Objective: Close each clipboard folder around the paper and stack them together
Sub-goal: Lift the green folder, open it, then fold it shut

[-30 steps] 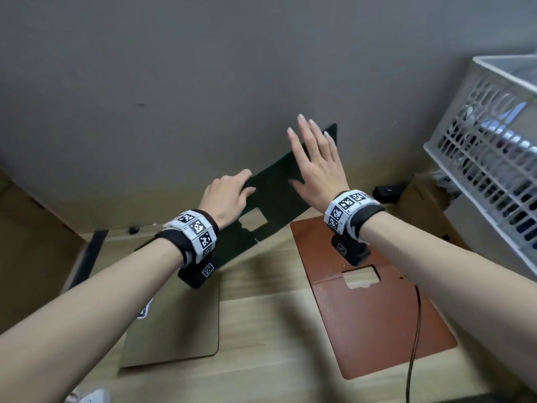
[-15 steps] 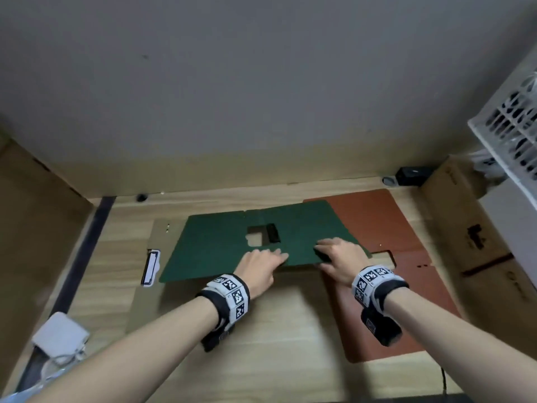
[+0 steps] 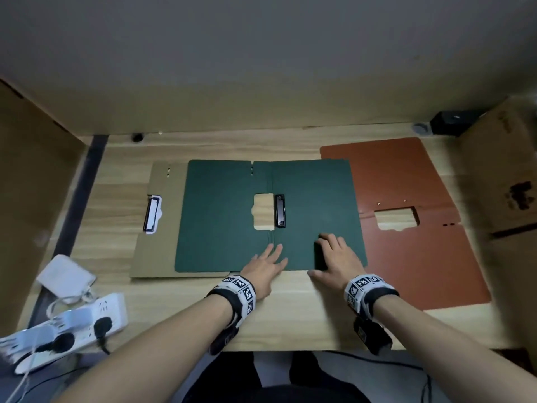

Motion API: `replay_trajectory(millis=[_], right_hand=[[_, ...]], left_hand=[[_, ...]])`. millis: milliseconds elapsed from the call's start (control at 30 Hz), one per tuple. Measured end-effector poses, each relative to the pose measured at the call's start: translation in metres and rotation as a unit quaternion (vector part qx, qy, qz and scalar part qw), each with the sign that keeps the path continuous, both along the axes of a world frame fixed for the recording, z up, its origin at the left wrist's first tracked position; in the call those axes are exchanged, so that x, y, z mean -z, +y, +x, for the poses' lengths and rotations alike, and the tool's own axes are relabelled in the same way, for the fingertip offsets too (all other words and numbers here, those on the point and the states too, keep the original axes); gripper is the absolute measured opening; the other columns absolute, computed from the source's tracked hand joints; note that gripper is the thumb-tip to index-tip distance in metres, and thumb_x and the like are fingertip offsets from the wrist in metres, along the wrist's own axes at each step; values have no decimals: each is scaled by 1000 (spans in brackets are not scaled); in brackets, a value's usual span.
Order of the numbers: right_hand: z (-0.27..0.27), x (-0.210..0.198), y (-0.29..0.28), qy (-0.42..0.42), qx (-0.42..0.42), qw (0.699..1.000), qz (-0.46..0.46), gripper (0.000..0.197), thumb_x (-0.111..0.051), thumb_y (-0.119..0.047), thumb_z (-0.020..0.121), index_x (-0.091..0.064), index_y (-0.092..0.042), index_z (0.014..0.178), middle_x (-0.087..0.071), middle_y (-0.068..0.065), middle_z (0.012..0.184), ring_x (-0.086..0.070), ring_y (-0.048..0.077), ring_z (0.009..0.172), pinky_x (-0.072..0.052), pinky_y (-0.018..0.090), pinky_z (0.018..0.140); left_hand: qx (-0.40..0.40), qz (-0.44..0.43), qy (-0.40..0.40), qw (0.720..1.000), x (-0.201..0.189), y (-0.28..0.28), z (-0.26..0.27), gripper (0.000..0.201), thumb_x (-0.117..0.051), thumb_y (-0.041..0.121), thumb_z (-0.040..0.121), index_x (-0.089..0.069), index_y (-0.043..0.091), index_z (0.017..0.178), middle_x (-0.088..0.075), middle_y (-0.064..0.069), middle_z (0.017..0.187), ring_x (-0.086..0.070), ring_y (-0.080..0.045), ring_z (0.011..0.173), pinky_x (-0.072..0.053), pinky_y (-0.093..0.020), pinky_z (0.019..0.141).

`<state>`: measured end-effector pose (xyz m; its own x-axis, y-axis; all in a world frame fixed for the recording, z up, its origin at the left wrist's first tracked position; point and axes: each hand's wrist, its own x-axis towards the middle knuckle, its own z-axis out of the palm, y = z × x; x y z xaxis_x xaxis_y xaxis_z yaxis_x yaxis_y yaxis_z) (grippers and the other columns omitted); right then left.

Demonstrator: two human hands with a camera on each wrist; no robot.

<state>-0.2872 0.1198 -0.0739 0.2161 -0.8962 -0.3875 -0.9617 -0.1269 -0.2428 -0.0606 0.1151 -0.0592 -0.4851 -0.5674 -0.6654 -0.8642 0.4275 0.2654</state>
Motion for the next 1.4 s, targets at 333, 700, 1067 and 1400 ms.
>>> replay_trajectory(millis=[333,700,1067,1400], right_hand=[[41,-4,-31,-35,21,999,11,82,-62,-50,86,-27,-11,150,-21,6,161,-24,26,146,-28,39,118],[68,4,-36,10,22,999,35,93,-63,-48,88,-11,-12,156,0,5,166,-6,25,152,-17,35,122],[72,8,-35,10,39,998,42,93,-68,-41,86,-13,-12,155,-2,5,166,-9,27,151,-26,42,120],[2,-57,-68,-150,112,982,11,48,-58,-36,94,-53,-11,134,-57,10,136,-59,26,118,-46,36,100]], left_hand=[[-296,-59,117,946,-20,-20,104,61,-42,2,91,-37,16,150,-27,0,162,-27,-21,148,-21,-31,119],[-661,-52,180,727,-7,-24,179,60,-67,12,70,-55,14,129,-60,-4,126,-61,-23,113,-49,-41,102],[-681,-22,348,644,-65,-51,162,35,-74,5,81,-56,9,110,-65,-11,101,-65,-22,85,-55,-33,77],[-490,-5,417,766,-139,-75,48,25,-74,22,84,-51,11,86,-59,-5,75,-55,-12,62,-46,-21,54]])
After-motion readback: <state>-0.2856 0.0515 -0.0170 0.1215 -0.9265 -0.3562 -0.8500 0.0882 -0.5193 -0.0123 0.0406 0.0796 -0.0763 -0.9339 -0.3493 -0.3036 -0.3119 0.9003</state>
